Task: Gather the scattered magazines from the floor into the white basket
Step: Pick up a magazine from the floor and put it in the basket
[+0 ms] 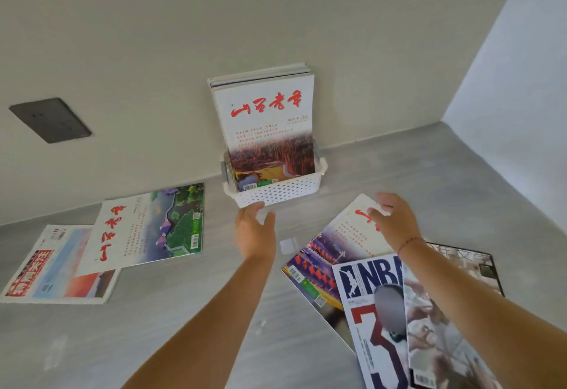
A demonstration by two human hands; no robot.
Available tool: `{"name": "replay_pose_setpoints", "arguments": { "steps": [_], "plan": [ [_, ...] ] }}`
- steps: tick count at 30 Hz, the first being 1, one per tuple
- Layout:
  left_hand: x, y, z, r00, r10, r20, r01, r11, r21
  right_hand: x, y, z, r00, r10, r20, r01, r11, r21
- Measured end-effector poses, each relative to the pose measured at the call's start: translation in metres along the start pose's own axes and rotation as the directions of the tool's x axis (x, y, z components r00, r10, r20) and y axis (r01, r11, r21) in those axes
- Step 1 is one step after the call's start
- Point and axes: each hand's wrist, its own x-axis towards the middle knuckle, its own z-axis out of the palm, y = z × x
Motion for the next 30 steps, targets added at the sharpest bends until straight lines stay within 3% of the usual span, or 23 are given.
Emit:
{"name": "replay_pose_setpoints", "arguments": {
  "steps": [7, 15, 21, 27, 30],
  "plan": [
    [-0.092, -0.001, 0.032, 0.964, -0.022, 0.266, 0.022, 1.0, 0.002, -0.081, 0.063, -0.059, 0.976, 0.16, -0.149, -0.172, 0.982, -0.075],
    [-0.175, 0.011, 0.08, 0.831, -0.094, 0.548, 0.068, 0.995, 0.068, -0.144, 0.13, -0.115, 0.911, 0.319, -0.261, -0.347, 0.935, -0.068],
    [-0.205, 0.02, 0.115, 0.72, -0.135, 0.681, 0.2, 0.98, -0.017, -0.166, 0.148, -0.133, 0.92, 0.325, -0.217, -0.321, 0.945, 0.053],
    [-0.201, 0.034, 0.134, 0.628, -0.299, 0.719, 0.429, 0.903, 0.0, -0.167, 0.153, -0.134, 0.914, 0.367, -0.171, -0.333, 0.922, 0.197],
    [-0.2, 0.035, 0.137, 0.571, -0.232, 0.787, 0.374, 0.927, 0.002, -0.165, 0.152, -0.13, 0.91, 0.389, -0.146, -0.344, 0.902, 0.261]
  ]
}}
